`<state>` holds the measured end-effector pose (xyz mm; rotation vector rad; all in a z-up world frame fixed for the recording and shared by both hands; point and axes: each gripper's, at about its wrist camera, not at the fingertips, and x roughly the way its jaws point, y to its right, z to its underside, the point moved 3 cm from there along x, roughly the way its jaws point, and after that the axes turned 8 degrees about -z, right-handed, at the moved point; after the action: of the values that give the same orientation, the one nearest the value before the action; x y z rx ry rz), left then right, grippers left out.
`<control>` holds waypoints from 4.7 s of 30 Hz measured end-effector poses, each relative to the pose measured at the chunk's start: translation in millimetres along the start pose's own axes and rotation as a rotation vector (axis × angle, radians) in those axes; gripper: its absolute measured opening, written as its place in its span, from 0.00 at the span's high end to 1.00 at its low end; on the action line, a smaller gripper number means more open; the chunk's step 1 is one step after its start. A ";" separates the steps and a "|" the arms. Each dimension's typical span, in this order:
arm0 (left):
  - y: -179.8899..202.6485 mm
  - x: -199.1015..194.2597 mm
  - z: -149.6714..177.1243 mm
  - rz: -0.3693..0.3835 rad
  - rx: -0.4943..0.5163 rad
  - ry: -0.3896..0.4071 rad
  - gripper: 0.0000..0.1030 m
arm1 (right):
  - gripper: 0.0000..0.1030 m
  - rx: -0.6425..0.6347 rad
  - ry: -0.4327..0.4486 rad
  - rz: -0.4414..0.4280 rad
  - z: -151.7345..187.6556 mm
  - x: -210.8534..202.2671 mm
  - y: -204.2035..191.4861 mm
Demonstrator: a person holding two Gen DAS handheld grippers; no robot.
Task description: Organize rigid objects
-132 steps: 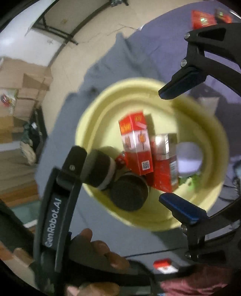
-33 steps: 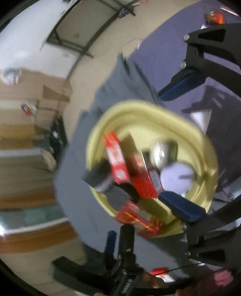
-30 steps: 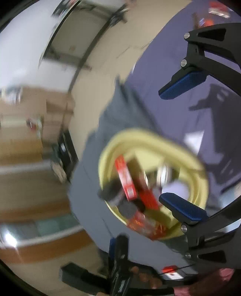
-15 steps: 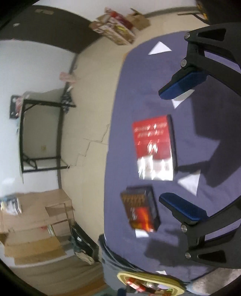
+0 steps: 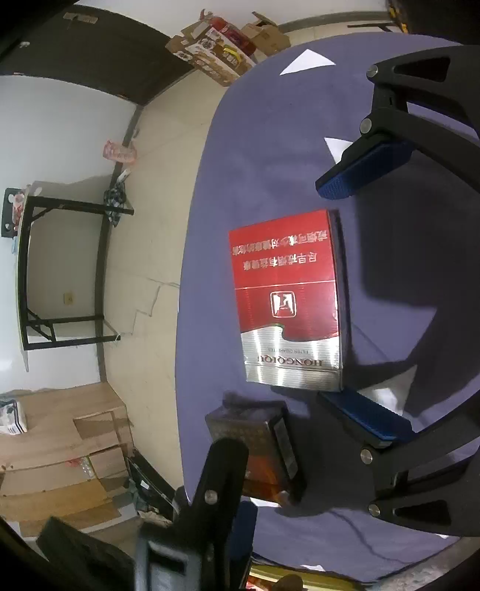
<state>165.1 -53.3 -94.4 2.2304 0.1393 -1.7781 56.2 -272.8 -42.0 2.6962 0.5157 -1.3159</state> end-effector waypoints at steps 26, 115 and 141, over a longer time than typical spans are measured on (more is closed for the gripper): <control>-12.1 29.3 -6.9 -0.085 -0.081 -0.054 0.00 | 0.00 0.039 0.020 0.031 -2.0 16.2 -8.6; -445.1 -129.6 93.8 -0.253 -0.096 0.262 0.00 | 0.00 -0.587 -0.189 -0.512 19.3 88.8 -516.2; -390.5 -130.9 282.5 -0.330 -0.155 0.537 0.00 | 0.00 -0.729 -0.084 -0.516 88.3 51.4 -387.4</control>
<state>-228.7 253.7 -87.1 2.6207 0.7640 -1.1941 -112.8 83.3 -113.8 1.9564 1.4213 -1.0248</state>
